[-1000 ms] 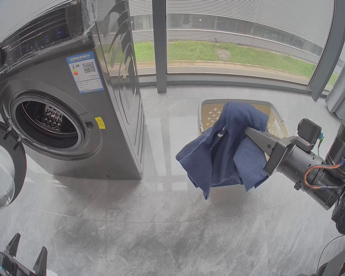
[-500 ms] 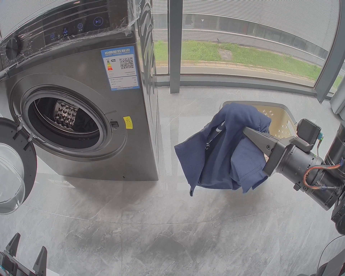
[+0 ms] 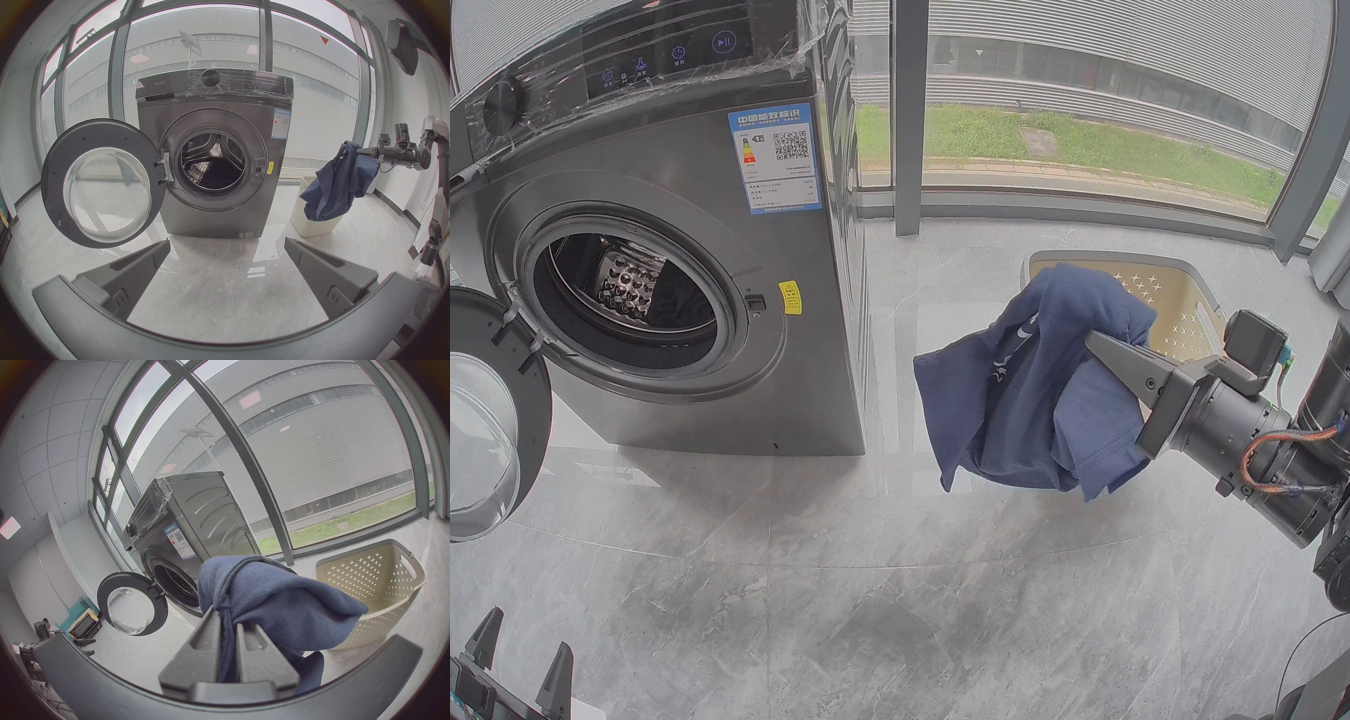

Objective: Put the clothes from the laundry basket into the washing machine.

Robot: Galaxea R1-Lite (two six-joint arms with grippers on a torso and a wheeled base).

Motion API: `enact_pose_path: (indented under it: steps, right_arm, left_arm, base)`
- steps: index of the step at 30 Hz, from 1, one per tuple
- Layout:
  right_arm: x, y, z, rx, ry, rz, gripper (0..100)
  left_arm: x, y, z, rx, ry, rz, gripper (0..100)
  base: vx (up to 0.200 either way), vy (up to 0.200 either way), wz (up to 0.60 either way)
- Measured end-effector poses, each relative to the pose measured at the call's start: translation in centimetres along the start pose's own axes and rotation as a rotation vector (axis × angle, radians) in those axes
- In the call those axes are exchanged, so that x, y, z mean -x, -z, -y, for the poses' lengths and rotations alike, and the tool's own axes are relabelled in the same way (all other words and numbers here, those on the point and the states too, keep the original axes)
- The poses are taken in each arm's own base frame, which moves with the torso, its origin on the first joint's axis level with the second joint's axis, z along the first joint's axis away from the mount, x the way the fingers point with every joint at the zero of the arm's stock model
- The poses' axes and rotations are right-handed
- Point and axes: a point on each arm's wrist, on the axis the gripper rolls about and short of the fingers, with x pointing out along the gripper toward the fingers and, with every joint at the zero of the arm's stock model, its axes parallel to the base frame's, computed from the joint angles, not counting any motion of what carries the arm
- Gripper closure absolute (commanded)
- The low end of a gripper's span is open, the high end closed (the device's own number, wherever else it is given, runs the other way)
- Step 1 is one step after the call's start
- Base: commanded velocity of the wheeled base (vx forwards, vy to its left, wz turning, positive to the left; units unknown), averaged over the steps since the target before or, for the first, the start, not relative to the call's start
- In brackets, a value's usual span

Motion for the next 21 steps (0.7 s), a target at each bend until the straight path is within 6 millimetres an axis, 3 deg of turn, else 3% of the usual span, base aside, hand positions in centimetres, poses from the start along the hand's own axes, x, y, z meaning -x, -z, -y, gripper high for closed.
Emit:
enact_pose_path:
  steps: [6,21]
  right_arm:
    - [-0.01,-0.02,0.00,-0.001,0.000,0.001,100]
    - [-0.03,-0.04,0.05,-0.006,0.002,0.002,100]
  left_arm:
    - [0.00,0.00,0.00,0.000,0.000,0.000,0]
    - [0.00,0.00,0.00,-0.002,0.000,0.000,0]
  base:
    - [0.000,0.000,0.00]
    - [0.000,0.200,0.00]
